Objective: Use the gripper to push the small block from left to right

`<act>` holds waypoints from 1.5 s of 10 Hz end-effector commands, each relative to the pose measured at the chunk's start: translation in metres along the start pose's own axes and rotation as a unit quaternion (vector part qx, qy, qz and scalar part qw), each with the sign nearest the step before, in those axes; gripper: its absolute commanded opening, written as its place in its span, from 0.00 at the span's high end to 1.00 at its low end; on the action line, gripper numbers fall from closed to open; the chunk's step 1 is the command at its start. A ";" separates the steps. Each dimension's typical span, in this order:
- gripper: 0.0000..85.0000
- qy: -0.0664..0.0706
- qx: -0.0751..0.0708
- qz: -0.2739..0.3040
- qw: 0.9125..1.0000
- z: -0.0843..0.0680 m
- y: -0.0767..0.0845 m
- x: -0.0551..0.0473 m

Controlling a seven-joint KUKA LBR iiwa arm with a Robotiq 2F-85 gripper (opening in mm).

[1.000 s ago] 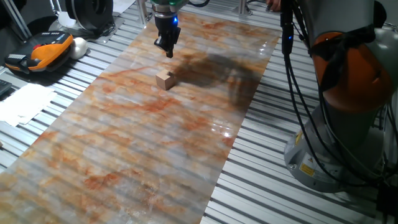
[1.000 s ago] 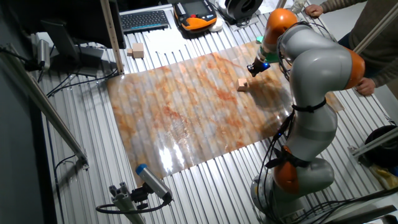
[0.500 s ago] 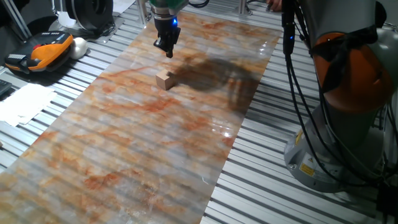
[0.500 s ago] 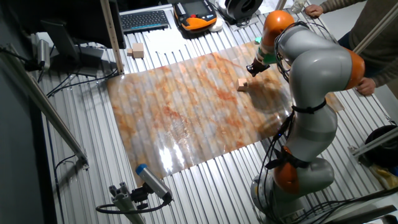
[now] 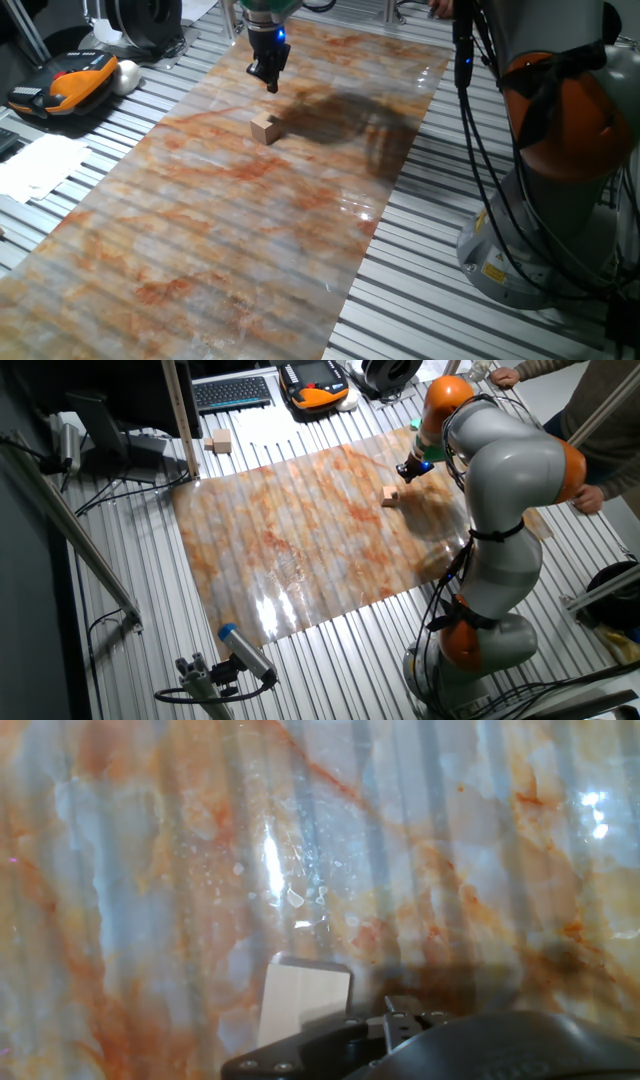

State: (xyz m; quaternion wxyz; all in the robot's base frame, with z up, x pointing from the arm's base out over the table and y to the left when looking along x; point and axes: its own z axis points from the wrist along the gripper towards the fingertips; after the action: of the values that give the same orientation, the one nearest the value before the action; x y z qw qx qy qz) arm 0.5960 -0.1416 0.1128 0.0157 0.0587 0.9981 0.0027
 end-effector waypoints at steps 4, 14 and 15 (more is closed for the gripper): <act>1.00 0.007 -0.006 -0.005 1.000 0.021 -0.007 -0.009; 1.00 0.034 -0.044 -0.001 0.998 0.057 0.003 -0.005; 1.00 0.034 -0.042 -0.001 0.999 0.059 0.004 -0.002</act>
State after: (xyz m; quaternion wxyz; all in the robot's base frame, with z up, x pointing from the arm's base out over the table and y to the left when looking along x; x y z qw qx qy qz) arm 0.5991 -0.1368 0.0527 -0.0163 0.0571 0.9972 0.0464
